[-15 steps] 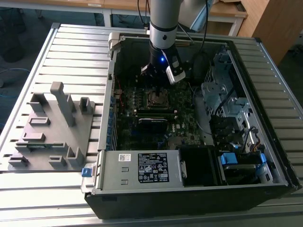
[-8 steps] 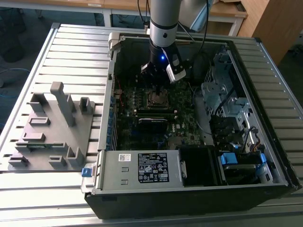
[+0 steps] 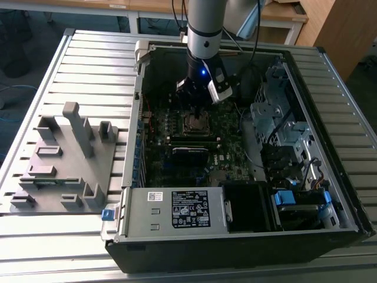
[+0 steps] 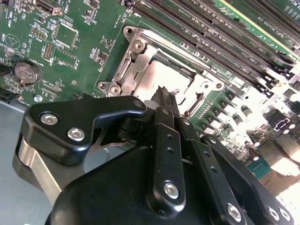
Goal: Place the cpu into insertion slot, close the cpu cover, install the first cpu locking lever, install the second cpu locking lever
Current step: 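Close the cpu cover, then install the first cpu locking lever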
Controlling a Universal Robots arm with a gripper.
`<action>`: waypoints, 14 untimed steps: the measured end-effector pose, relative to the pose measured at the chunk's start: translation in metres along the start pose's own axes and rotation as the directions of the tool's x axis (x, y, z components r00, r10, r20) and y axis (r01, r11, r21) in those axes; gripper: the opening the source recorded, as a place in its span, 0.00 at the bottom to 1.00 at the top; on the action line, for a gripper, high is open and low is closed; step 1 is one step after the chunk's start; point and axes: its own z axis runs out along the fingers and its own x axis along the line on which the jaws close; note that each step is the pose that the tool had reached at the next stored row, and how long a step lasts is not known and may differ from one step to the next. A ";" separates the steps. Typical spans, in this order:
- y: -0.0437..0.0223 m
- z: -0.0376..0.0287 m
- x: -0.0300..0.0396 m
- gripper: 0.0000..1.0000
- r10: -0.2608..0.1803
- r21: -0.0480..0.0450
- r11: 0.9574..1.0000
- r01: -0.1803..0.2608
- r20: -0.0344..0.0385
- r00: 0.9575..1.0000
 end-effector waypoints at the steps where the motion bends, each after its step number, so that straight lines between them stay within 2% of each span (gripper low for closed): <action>1: -0.0004 0.0000 0.0000 0.10 0.000 0.000 1.000 0.000 0.000 1.000; 2: -0.0005 0.0000 0.0000 0.10 0.000 0.000 1.000 0.000 0.000 1.000; 4: -0.0008 -0.0039 -0.0001 0.10 0.000 0.000 1.000 0.000 0.000 1.000; 14: -0.0007 -0.0064 -0.0002 0.10 0.000 0.000 1.000 0.000 0.000 1.000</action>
